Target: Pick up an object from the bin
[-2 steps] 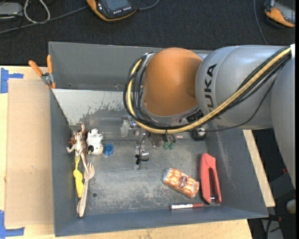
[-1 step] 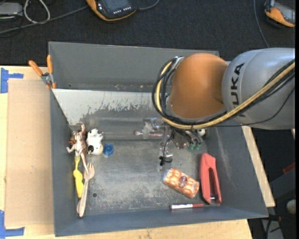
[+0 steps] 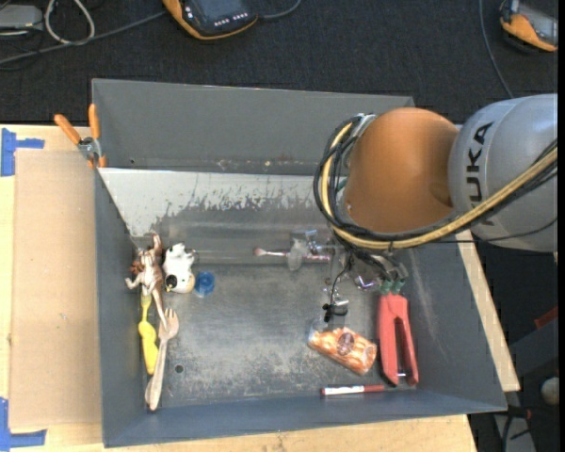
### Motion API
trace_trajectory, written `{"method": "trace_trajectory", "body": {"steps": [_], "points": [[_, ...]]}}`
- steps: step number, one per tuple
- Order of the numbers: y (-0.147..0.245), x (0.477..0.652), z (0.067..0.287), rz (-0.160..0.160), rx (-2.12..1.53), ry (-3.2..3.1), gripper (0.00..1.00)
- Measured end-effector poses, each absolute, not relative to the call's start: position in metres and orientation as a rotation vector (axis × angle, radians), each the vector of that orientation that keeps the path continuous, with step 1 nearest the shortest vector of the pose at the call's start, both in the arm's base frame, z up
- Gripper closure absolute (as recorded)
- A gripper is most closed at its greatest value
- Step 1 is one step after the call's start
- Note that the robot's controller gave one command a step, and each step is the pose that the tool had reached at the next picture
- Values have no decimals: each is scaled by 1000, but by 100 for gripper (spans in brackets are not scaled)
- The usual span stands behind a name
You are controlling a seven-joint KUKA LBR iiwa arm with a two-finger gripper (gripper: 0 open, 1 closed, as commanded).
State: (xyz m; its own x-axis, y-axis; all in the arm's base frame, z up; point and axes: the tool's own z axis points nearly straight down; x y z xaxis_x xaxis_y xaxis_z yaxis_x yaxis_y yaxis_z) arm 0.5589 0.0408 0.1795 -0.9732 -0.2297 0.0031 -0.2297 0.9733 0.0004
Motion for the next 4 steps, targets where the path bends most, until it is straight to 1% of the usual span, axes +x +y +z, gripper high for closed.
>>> {"method": "trace_trajectory", "body": {"steps": [1,2,3,4], "points": [[-11,517,145,-5,359,-3117,0],[-30,533,143,-7,296,-3131,0],[-59,519,99,-4,42,-3135,0],[-67,513,75,-8,-71,-3140,0]]}}
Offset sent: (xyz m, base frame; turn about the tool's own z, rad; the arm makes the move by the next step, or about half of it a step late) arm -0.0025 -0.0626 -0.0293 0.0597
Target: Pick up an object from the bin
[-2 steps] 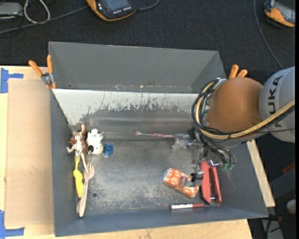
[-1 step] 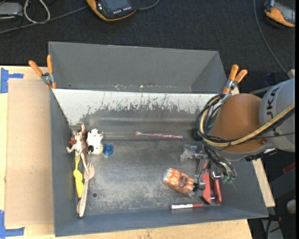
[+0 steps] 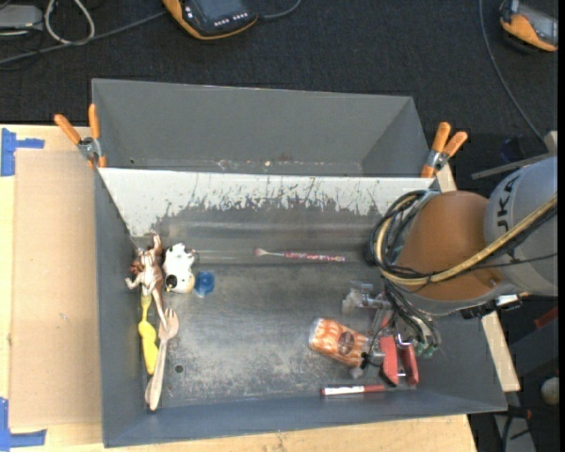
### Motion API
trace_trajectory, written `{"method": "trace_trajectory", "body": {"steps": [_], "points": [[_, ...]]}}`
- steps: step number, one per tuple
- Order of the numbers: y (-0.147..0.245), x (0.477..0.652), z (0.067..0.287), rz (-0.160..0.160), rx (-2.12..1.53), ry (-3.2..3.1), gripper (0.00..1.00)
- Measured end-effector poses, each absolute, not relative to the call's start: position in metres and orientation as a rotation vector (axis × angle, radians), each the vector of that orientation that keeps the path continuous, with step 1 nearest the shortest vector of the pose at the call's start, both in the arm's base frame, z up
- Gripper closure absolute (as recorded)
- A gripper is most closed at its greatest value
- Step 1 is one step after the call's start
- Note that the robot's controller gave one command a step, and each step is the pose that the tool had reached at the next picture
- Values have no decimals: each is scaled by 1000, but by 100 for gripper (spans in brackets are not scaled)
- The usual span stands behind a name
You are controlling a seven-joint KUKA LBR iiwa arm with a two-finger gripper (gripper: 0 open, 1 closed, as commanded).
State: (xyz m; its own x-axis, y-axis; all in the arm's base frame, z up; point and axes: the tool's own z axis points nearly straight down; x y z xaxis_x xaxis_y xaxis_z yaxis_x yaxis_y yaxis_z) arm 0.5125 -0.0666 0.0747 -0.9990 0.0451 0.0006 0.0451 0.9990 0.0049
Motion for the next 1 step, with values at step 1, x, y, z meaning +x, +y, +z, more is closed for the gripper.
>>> {"method": "trace_trajectory", "body": {"steps": [1], "points": [[-67,498,69,-7,-10,-3126,100]]}}
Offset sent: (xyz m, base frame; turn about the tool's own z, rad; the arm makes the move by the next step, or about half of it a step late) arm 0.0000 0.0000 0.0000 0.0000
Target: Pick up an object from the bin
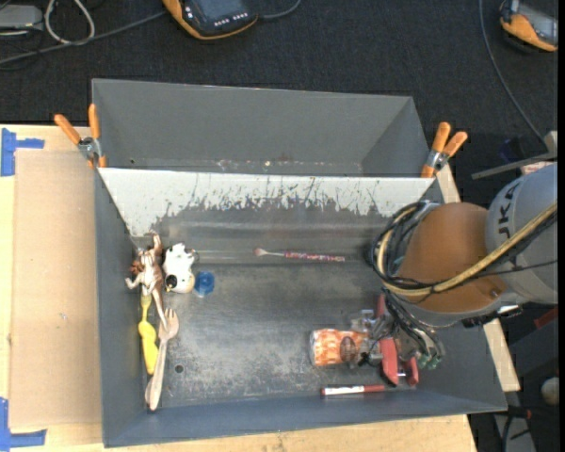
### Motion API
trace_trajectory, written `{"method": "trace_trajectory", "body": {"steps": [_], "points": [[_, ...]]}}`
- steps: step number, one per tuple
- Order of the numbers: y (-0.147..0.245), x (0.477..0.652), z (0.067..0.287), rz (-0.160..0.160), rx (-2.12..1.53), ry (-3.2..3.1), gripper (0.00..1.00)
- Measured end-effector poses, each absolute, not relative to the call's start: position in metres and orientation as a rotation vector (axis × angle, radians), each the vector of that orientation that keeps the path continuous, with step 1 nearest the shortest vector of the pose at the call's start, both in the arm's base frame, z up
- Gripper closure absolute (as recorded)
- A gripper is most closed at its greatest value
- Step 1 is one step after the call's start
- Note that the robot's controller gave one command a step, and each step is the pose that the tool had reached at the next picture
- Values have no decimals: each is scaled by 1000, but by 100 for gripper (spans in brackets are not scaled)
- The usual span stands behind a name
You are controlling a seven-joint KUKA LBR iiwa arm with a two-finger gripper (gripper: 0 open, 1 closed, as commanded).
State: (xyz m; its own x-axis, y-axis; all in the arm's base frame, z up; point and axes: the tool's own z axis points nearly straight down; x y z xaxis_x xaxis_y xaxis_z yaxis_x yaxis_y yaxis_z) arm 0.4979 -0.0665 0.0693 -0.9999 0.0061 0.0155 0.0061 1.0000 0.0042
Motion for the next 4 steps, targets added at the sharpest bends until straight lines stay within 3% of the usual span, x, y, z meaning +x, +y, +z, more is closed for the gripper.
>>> {"method": "trace_trajectory", "body": {"steps": [1,2,3,4], "points": [[-67,498,70,-7,-10,-3126,100],[-60,515,147,-8,3,-3123,100],[-76,504,185,-8,-1,-3118,100],[-76,511,240,-12,39,-3114,100]]}}
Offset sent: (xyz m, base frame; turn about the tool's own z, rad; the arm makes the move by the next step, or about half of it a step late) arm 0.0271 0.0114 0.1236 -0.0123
